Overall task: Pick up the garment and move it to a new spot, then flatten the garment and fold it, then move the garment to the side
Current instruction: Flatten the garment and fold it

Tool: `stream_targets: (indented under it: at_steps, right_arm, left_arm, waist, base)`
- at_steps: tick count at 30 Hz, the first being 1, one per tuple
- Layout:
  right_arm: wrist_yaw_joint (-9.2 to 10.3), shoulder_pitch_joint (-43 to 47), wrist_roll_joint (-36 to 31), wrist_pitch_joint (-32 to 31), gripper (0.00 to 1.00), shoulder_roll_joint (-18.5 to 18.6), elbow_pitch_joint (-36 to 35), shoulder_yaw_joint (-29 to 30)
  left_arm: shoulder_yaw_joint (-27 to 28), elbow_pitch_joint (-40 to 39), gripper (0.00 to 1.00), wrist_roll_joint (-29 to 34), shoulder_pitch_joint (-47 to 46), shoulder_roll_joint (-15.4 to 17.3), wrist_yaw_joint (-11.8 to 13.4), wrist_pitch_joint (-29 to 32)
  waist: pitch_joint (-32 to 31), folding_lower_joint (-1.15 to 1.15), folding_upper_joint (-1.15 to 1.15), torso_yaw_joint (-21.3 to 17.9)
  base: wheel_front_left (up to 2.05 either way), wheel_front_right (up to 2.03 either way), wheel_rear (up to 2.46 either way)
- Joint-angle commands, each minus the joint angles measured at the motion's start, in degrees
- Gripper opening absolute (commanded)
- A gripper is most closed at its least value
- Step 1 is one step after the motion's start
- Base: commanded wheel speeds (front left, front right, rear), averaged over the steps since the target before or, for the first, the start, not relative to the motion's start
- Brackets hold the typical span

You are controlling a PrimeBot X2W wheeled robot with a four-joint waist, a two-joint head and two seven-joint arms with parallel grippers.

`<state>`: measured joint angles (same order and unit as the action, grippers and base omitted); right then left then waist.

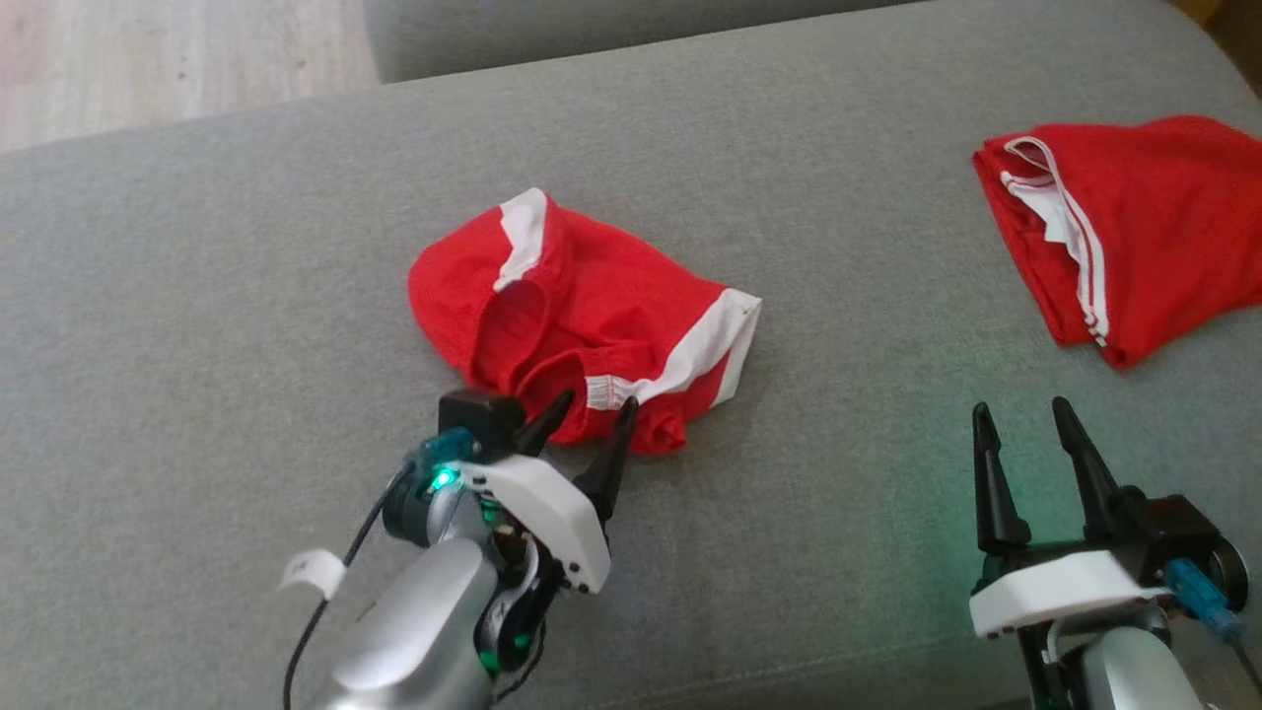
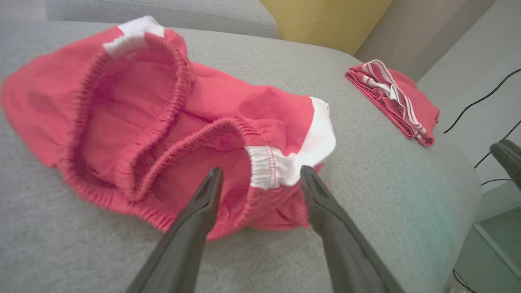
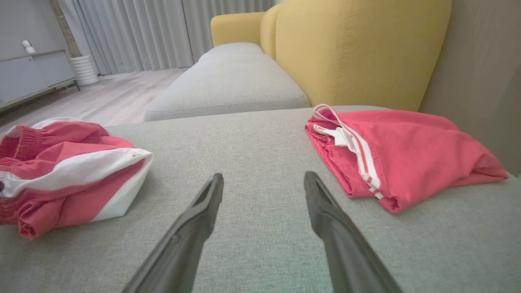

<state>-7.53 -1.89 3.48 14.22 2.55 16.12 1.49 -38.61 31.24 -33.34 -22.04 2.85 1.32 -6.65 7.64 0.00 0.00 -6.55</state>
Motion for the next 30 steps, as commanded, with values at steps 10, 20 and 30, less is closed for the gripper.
stream_targets:
  at_steps: [10, 20, 30]
  right_arm:
    - [0.04, -2.54, 1.26, 0.78, 1.00, 0.32, -1.36, -2.07]
    - [0.04, -2.87, 2.46, 0.78, 1.00, 0.32, -0.38, -4.18]
    - [0.04, -2.66, 4.34, 0.78, 1.00, 0.32, 0.36, -5.40]
  left_arm:
    - [-1.37, 1.39, 0.00, -5.18, -9.72, 0.03, -2.14, 2.72]
    - [-1.53, -7.83, 0.00, -2.17, -28.91, 10.04, -7.31, 13.63]
    - [-0.73, -1.56, 0.00, 3.35, -41.05, 11.91, -7.86, 4.81]
  waist:
    - [0.05, 0.00, 0.00, -2.15]
    - [-1.31, 0.00, 0.00, -6.30]
    - [-1.62, 0.00, 0.00, -12.48]
  base:
    - [0.00, 0.00, 0.00]
    - [0.00, 0.00, 0.00]
    - [0.00, 0.00, 0.00]
